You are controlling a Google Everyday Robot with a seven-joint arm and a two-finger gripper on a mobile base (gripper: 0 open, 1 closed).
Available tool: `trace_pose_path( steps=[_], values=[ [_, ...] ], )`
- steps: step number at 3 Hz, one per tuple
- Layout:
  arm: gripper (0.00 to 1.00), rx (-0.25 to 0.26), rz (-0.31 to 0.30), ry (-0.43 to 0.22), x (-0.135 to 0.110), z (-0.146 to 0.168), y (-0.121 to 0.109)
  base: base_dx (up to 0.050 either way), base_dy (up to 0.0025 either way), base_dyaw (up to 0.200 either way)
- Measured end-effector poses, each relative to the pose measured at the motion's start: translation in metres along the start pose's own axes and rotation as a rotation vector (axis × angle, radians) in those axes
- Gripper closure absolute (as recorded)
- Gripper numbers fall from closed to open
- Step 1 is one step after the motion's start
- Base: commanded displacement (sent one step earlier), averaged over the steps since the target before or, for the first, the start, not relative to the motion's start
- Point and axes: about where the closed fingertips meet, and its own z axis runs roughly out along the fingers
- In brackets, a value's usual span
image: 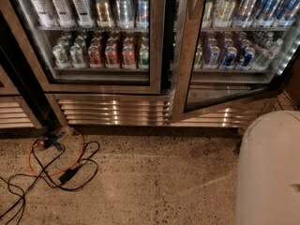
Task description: Open right fridge door
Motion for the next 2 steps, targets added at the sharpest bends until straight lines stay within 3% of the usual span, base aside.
trace_pose_path(
  steps=[1,2],
  values=[
    [1.00,0.000,0.000,0.000,0.0000,0.0000,0.0000,0.000,0.00000,0.000],
    [0.81,0.000,0.000,0.000,0.0000,0.0001,0.0000,0.000,0.00000,0.000]
  ],
)
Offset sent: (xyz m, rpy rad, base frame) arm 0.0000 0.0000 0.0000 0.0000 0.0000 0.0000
